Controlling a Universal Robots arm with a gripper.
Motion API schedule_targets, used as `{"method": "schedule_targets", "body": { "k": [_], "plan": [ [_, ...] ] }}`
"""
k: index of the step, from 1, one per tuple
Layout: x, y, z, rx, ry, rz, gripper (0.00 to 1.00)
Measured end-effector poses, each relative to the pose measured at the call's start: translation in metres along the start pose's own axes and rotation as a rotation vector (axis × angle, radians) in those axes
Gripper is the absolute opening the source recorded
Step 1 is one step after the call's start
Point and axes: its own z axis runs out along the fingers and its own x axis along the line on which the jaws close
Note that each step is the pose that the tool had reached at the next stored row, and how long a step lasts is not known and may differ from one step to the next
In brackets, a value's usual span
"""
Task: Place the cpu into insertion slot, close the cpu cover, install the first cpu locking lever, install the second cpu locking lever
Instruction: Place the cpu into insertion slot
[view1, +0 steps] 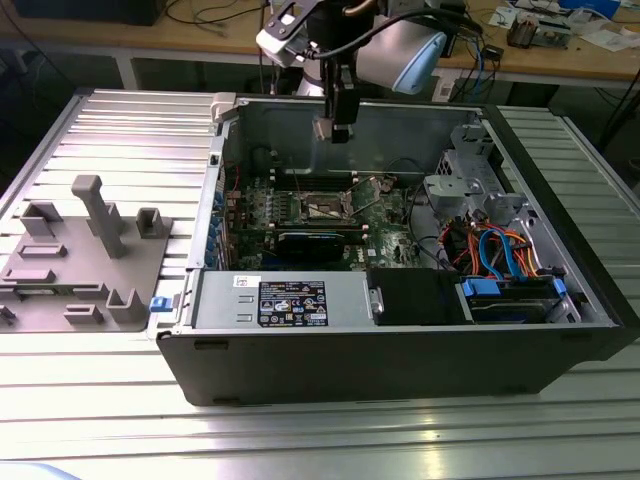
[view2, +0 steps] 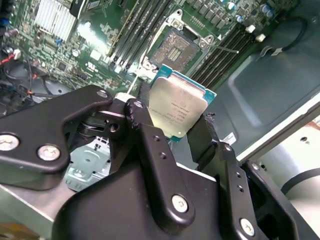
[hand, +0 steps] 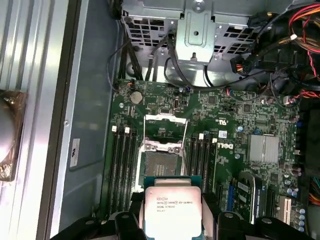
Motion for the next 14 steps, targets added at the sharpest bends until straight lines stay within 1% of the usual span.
{"method": "schedule_targets", "body": {
  "k": [2, 5, 6, 8, 9, 14],
  "plan": [
    [0.0000, 0.0000, 0.0008, 0.0000, -0.0038, 0.033, 0.54],
    [0.0000, 0.0000, 0.0019, 0.0010, -0.0059, 0.047, 0.54],
    [0.0000, 0.0001, 0.0026, 0.0013, -0.0081, 0.049, 0.54],
    [0.0001, 0.0002, 0.0036, 0.0023, -0.0157, 0.051, 0.54],
    [0.0000, 0.0002, 0.0037, 0.0025, -0.0171, 0.051, 0.54],
    [0.0000, 0.0002, 0.0037, 0.0024, -0.0178, 0.051, 0.54]
  ]
}}
